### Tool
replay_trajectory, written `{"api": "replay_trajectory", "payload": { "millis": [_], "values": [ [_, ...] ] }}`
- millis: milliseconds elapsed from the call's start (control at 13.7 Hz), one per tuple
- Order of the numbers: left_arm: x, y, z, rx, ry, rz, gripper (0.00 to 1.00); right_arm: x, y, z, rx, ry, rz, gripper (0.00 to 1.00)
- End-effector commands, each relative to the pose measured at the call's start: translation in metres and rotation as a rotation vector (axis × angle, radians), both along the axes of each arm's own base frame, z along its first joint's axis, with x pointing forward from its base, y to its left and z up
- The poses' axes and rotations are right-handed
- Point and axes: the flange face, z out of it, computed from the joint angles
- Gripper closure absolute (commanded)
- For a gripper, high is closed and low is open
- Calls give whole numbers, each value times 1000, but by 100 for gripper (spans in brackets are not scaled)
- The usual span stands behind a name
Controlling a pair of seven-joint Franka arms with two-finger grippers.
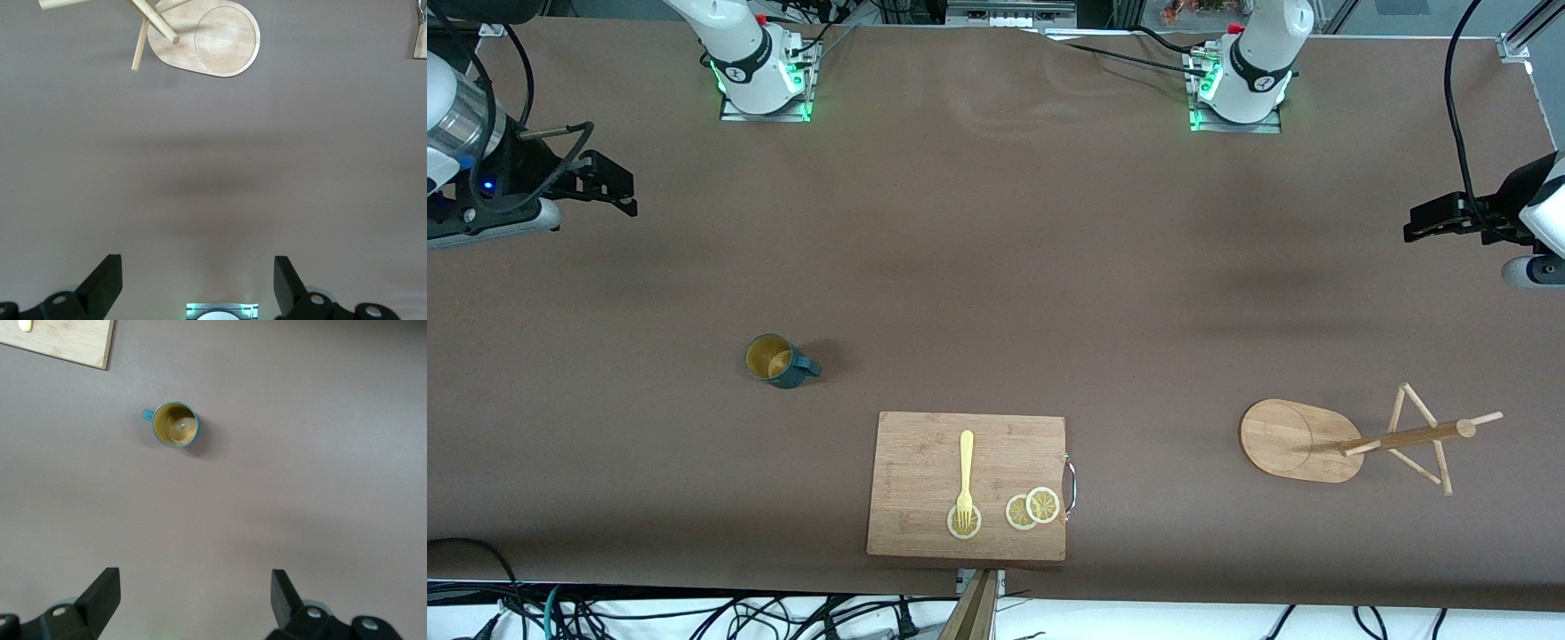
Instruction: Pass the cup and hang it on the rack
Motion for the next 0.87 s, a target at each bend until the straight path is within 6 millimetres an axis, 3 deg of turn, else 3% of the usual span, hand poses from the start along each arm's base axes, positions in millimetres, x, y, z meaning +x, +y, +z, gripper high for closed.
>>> {"api": "replay_trajectory", "payload": {
  "millis": [0,291,364,582,801],
  "values": [
    [3,0,4,17,-8,3,0,2,3,9,-39,-14,7,0],
    [3,1,4,17,-8,4,0,3,3,12,-40,-22,4,0],
    [3,0,4,17,-8,3,0,4,0,22,-35,-41,-1,0],
    [3,1,4,17,-8,4,0,16,5,3,-36,-12,7,0],
    [3,1,4,17,-8,4,0,16,4,3,-27,-15,-1,0]
  ]
}}
